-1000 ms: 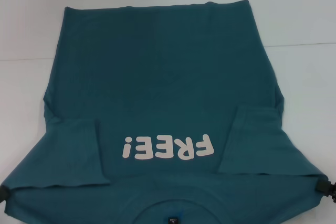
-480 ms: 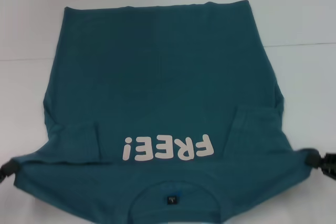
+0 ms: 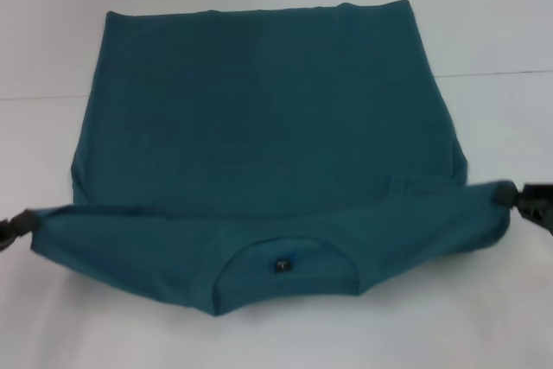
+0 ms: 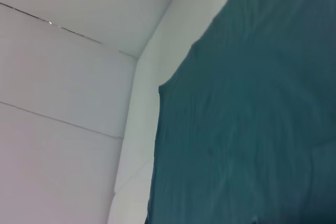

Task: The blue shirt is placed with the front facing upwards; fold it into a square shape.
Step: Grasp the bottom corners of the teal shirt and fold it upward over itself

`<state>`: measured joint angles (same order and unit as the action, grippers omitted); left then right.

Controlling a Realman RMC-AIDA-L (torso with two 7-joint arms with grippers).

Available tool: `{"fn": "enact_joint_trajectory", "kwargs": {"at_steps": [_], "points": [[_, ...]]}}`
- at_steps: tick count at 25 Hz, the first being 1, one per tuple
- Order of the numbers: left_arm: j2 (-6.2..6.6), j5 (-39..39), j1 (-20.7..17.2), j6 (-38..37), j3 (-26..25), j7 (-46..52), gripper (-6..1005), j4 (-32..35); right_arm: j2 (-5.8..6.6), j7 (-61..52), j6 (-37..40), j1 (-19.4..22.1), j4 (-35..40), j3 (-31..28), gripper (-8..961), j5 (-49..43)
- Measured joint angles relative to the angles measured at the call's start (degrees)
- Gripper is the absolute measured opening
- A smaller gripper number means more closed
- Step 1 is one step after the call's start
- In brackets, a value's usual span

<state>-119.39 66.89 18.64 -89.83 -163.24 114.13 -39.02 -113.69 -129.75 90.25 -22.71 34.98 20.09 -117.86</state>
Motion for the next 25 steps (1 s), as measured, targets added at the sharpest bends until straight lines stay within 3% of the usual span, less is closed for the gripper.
{"fn": "enact_joint_trajectory", "kwargs": {"at_steps": [11,25], "points": [[1.72,-0.09,8.00,8.84,1.42,-0.03,-1,2.84,0.86,-0.56,-5.73,-5.52,0.00,-0.15,29,0.05],[1.88,0.34,14.05,19.34,4.69,-1.20,0,4.25,1.03,-0.50,-14.64,-9.51,0.00,-0.07,29,0.20]]}}
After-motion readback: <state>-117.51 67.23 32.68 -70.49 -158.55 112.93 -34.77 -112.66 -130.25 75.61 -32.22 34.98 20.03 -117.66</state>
